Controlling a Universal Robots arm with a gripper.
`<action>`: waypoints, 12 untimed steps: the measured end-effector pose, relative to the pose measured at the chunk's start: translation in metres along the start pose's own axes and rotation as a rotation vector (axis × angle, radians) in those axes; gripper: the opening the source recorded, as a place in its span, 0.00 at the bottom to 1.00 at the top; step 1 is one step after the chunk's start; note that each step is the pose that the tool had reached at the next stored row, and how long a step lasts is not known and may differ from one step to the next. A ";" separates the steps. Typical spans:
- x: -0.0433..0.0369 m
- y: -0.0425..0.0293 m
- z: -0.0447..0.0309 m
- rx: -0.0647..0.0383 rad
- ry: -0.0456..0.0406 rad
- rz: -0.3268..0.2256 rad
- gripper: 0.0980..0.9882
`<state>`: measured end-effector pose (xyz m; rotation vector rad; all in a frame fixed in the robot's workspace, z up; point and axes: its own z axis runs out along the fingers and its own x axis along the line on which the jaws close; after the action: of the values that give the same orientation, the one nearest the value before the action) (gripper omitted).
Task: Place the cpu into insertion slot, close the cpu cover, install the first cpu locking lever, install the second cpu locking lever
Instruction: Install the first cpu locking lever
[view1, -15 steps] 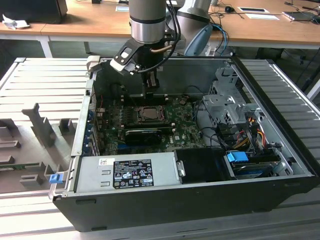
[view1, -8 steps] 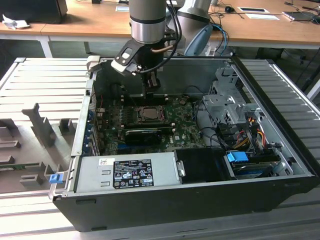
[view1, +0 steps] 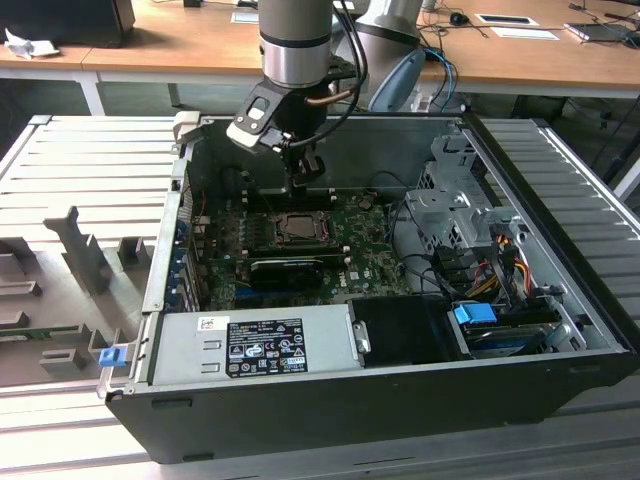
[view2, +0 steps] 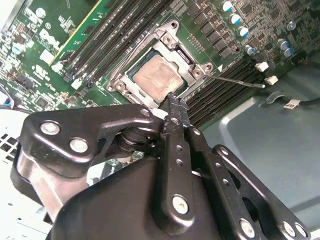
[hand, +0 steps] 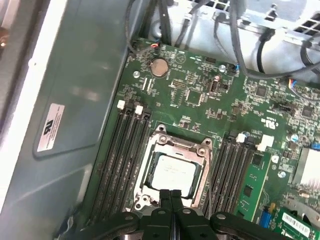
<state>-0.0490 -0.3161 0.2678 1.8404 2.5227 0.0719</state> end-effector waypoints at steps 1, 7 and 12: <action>0.0000 0.0000 0.0000 0.000 0.0007 -0.016 0.01; 0.0000 0.0000 0.0000 0.001 0.0038 -0.081 0.01; 0.0000 0.0000 0.0000 0.002 0.0057 -0.121 0.01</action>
<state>-0.0490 -0.3161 0.2678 1.6859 2.6318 0.0734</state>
